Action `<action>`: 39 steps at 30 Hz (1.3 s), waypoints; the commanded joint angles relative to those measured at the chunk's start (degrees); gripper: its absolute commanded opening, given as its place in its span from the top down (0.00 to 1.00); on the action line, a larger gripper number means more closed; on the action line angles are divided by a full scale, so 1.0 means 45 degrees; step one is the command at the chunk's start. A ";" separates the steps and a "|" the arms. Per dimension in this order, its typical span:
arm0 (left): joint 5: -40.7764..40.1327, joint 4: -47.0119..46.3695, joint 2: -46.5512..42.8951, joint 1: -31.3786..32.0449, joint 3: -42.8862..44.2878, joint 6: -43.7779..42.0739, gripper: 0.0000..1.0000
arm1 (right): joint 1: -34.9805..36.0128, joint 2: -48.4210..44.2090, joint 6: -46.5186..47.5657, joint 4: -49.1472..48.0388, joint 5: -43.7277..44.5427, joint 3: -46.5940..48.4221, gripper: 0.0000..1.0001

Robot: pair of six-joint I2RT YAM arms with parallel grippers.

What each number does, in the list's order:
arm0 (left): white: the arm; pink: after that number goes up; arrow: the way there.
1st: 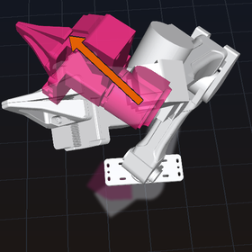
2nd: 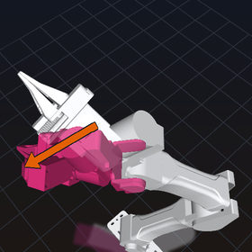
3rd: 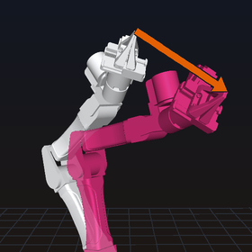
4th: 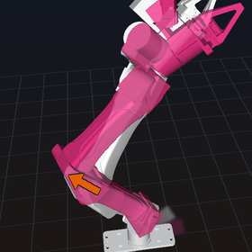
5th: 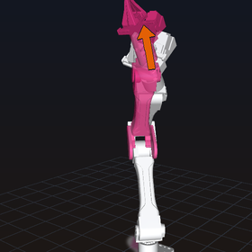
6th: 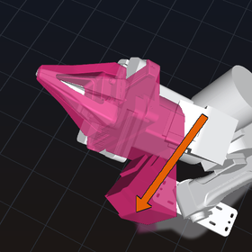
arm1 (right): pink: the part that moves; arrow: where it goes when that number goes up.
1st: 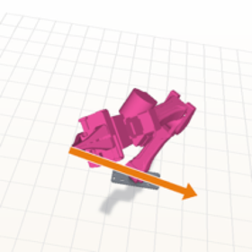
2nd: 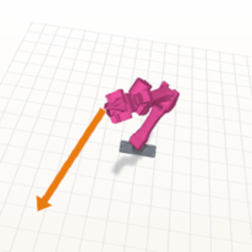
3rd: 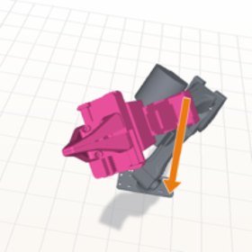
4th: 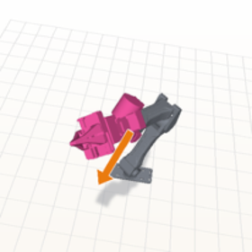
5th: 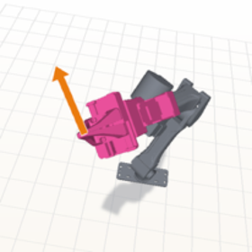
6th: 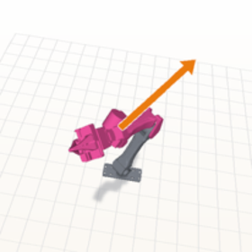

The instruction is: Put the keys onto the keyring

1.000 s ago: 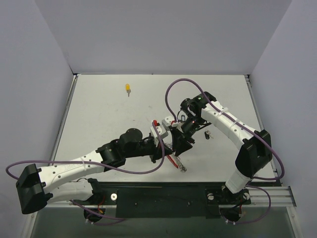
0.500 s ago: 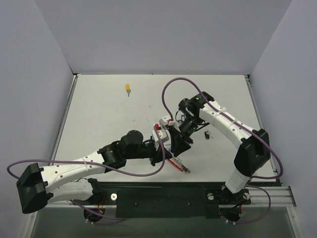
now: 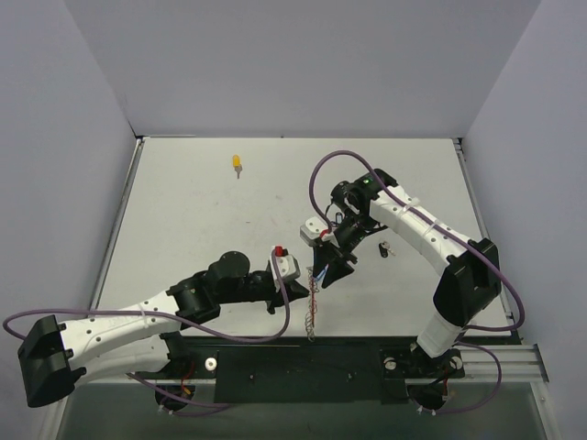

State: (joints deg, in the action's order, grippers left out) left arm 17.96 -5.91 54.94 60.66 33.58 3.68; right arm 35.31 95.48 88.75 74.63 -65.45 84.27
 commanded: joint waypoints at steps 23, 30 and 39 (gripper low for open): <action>-0.1001 -0.1596 -0.0392 0.0191 -0.0451 0.0138 1.00 | 0.0689 -0.0398 0.0630 0.3298 -0.0065 0.0824 0.71; -0.1236 -0.1928 -0.0431 0.0133 -0.0471 0.0724 1.00 | 0.0981 -0.0281 -0.0345 0.2596 0.0072 0.0766 0.75; -0.1471 -0.2026 -0.0431 0.0074 -0.0451 0.1193 1.00 | 0.1118 -0.0222 -0.1869 0.1288 0.0403 0.0610 0.80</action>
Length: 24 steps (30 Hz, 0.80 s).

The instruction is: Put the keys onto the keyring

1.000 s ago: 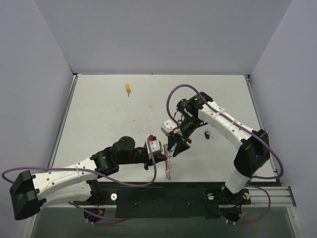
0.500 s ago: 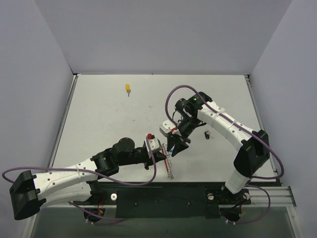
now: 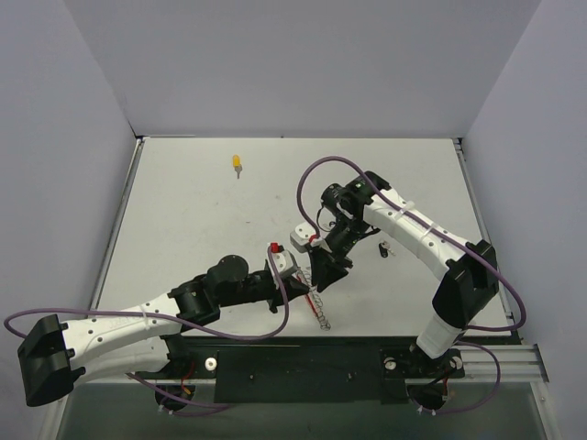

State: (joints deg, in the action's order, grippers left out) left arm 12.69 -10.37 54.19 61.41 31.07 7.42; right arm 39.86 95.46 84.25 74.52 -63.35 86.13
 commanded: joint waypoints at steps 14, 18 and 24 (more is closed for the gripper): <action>-0.0222 -0.1133 -0.0149 -0.0150 0.0205 0.0695 1.00 | 0.0108 -0.0295 -0.2900 -0.0251 0.0270 0.0020 0.79; -0.0047 -0.1133 -0.0051 -0.0169 0.0205 0.0714 1.00 | -0.0009 -0.0374 -0.3271 -0.0524 0.0406 0.0001 0.77; 0.0246 -0.1153 0.0085 -0.0189 0.0322 0.0773 1.00 | -0.0087 -0.0471 -0.3839 -0.0994 0.0543 -0.0077 0.76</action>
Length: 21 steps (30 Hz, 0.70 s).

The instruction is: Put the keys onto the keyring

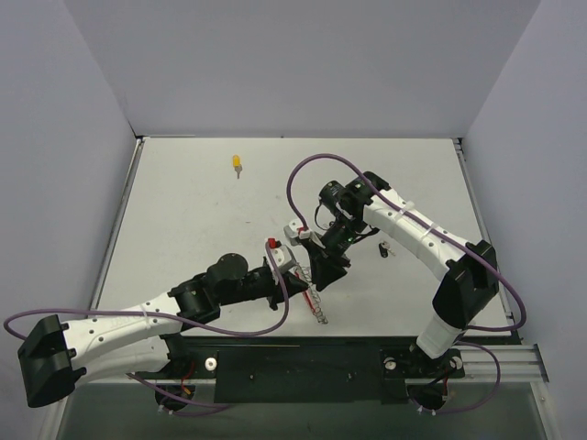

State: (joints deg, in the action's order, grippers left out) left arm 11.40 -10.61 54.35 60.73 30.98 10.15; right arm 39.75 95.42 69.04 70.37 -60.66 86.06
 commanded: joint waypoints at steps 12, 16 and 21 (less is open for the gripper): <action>0.0651 -0.1235 0.0052 -0.0194 0.0263 0.0439 1.00 | 0.0034 -0.0501 -0.0829 -0.0441 0.0121 -0.0160 0.76; 0.0378 -0.1197 0.0110 -0.0272 0.0303 0.0673 1.00 | 0.0269 -0.0423 -0.0907 -0.0501 0.0180 -0.0199 0.76; 0.0026 -0.0768 0.0110 -0.0409 0.0400 0.0830 1.00 | 0.0328 -0.0383 -0.0985 -0.0520 0.0219 -0.0180 0.84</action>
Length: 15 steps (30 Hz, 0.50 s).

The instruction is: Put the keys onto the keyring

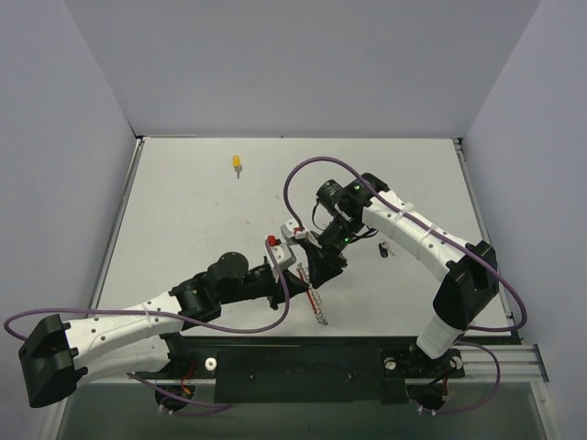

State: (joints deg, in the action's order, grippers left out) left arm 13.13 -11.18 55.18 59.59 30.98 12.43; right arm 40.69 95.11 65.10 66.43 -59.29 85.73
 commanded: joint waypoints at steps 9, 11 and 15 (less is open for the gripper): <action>-0.0631 -0.0504 -0.0074 -0.0352 0.0498 0.0617 1.00 | 0.0255 -0.0159 -0.0306 0.0198 0.0147 -0.0107 0.91; -0.0690 -0.0523 -0.0074 -0.0352 0.0517 0.0695 1.00 | 0.0314 -0.0159 -0.0384 0.0081 0.0225 -0.0146 0.91; -0.0710 -0.0543 -0.0113 -0.0372 0.0517 0.0852 1.00 | 0.0334 -0.0159 -0.0618 -0.0154 0.0401 -0.0224 0.91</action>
State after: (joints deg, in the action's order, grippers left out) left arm 12.21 -10.92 55.18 58.76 30.98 13.82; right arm 40.82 95.11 62.92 63.75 -58.28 85.71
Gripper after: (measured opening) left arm 0.019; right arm 0.097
